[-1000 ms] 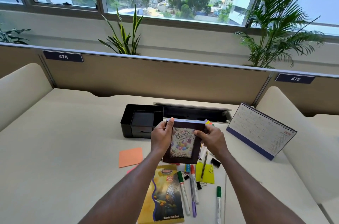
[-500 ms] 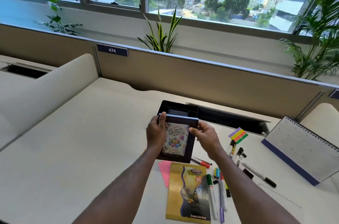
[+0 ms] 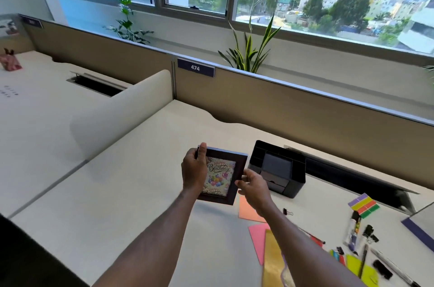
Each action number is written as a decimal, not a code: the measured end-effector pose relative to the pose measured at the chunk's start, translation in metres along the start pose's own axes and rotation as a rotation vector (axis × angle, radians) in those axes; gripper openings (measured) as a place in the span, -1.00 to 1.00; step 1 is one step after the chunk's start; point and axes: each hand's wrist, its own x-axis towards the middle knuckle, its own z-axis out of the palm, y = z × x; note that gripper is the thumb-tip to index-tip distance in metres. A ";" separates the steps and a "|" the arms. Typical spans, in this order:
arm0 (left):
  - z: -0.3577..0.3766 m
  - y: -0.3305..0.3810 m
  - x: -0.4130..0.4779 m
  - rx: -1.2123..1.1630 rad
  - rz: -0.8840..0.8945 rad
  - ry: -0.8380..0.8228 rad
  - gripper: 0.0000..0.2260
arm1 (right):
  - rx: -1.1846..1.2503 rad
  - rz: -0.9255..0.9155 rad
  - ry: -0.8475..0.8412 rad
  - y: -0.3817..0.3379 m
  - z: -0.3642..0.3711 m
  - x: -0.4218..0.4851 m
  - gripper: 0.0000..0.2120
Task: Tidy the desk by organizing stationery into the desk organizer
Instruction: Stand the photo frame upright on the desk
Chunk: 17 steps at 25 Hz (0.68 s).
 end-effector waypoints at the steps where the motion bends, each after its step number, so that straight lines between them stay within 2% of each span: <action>1: -0.004 -0.003 0.007 -0.007 -0.010 0.002 -0.59 | -0.016 -0.008 0.005 -0.003 0.007 0.006 -0.81; 10: -0.012 -0.011 0.073 -0.047 -0.020 0.005 -0.64 | -0.120 -0.060 0.068 -0.017 0.050 0.075 -0.80; 17: 0.002 -0.033 0.133 -0.052 0.012 0.029 -0.60 | -0.168 -0.089 0.097 -0.024 0.068 0.127 -0.79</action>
